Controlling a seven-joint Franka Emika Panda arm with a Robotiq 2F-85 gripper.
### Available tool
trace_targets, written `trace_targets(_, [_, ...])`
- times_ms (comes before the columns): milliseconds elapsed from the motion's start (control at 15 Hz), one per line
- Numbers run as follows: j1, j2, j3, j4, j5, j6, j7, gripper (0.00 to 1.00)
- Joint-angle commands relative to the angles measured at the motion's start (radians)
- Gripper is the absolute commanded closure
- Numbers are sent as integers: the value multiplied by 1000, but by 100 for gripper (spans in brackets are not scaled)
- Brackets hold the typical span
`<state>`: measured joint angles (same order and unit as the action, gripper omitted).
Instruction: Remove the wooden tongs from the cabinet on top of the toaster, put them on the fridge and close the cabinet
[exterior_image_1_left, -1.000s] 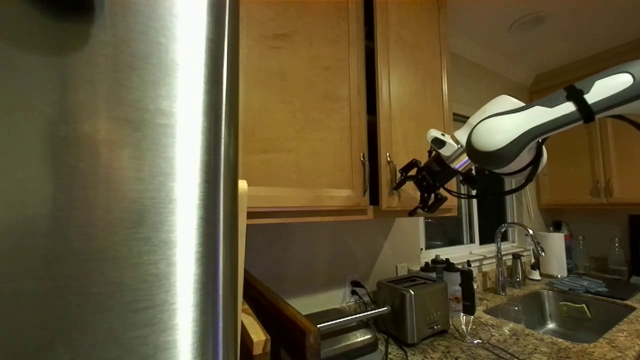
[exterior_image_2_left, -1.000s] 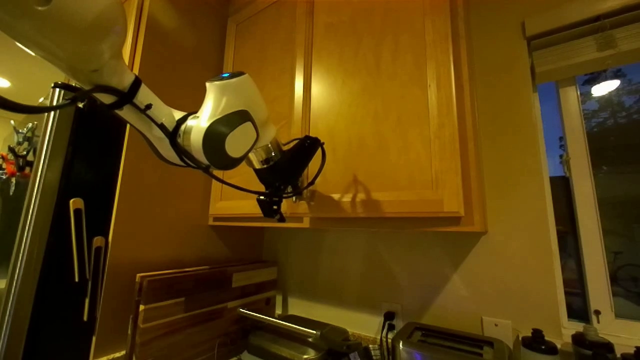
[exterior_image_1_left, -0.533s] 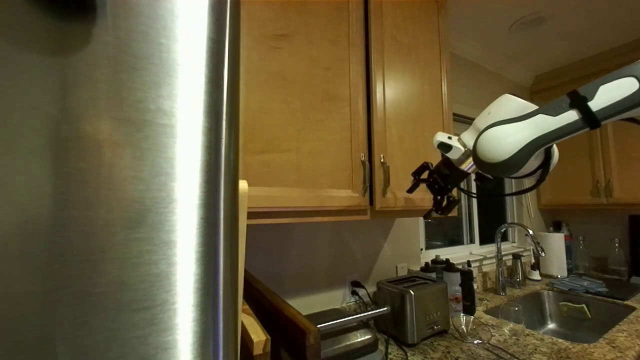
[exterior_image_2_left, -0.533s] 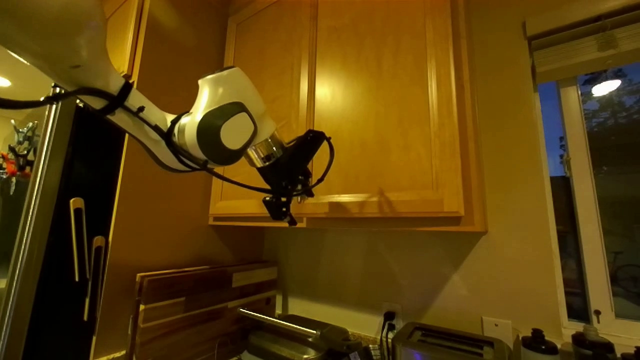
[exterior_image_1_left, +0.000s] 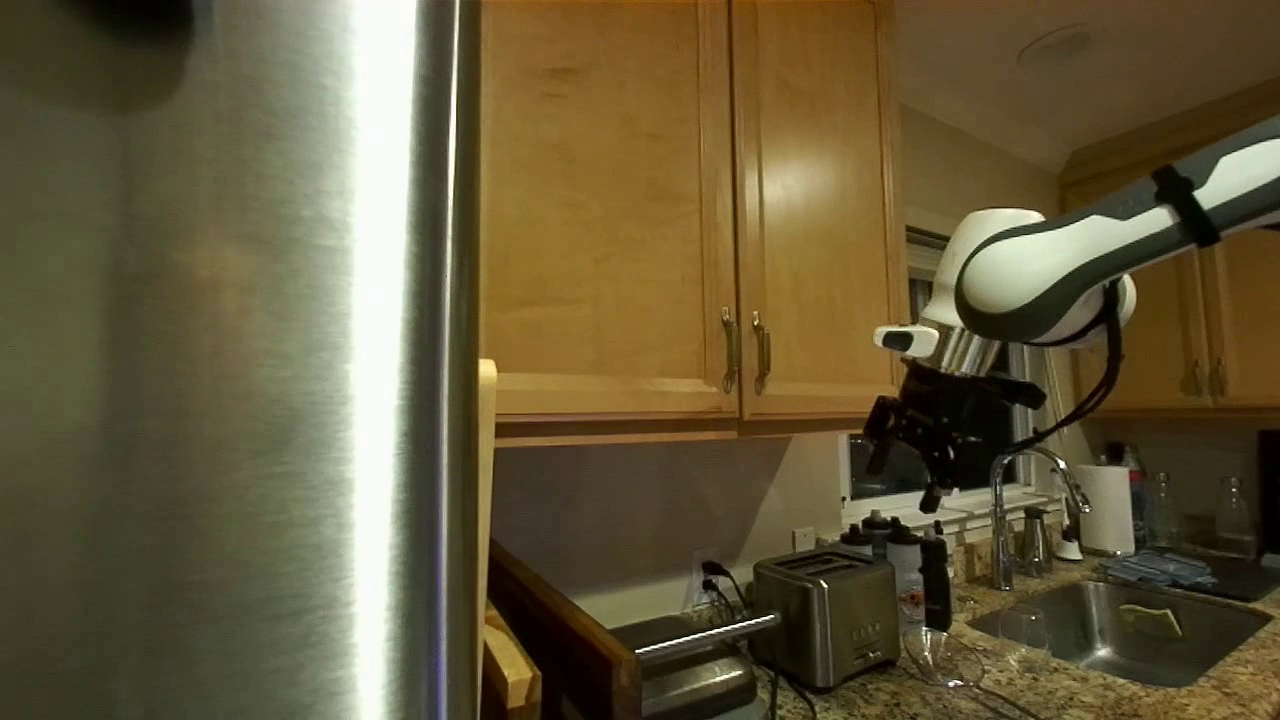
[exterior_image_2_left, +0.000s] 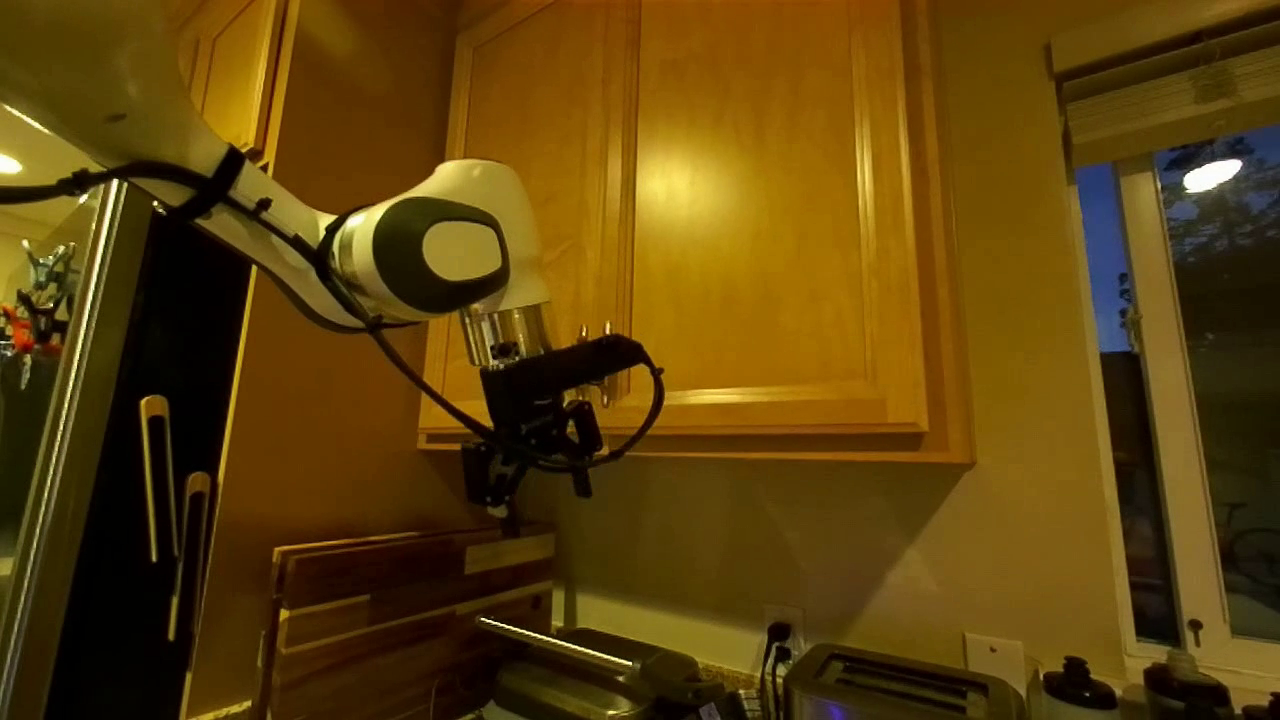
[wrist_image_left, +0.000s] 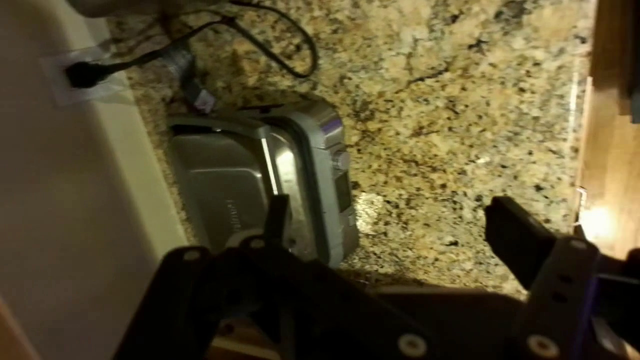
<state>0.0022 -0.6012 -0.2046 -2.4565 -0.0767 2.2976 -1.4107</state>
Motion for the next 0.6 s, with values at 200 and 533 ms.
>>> trace_targets(200, [-5, 19, -9, 31, 95, -334, 118, 0])
trace_targets(533, [-1, 14, -9, 13, 84, -367, 173, 0])
